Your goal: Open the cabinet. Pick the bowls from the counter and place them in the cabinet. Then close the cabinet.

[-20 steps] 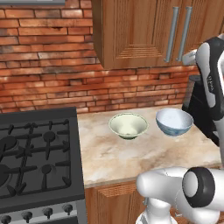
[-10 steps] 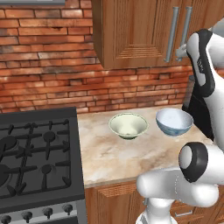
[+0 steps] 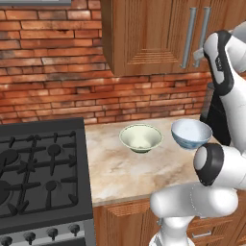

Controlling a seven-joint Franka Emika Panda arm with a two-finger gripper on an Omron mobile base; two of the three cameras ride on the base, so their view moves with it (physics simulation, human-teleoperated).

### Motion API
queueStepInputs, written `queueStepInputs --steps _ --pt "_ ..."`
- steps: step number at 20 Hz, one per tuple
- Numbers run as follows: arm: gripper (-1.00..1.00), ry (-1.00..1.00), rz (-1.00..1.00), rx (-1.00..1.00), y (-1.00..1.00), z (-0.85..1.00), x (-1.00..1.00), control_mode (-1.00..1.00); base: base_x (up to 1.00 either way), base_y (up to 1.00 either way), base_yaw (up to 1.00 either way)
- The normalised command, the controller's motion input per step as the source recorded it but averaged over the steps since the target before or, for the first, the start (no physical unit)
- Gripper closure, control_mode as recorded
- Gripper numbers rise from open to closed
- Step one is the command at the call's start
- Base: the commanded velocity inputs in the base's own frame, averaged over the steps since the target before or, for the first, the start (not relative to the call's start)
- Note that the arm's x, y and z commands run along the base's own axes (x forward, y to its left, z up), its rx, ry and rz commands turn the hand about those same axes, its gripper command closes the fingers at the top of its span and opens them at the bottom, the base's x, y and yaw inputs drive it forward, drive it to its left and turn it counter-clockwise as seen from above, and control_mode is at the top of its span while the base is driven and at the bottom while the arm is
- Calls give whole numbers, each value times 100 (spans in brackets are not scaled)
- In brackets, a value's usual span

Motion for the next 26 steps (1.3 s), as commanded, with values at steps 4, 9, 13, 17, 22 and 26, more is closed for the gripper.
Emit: queueStepInputs --steps 4,9,13,17,22,26 --pt "-100 -10 -1 -16 0 0 52 -100 0 0 0" --pt "-100 -16 -23 -10 28 0 19 -100 0 0 0" --pt "-100 -26 -20 0 15 2 1 -100 0 0 0" --pt "-100 -39 -17 0 23 0 0 -100 0 0 0" --pt "-100 -30 -9 5 28 -40 39 -100 0 0 0" --pt "-100 -20 -1 15 7 -77 96 -100 0 0 0"
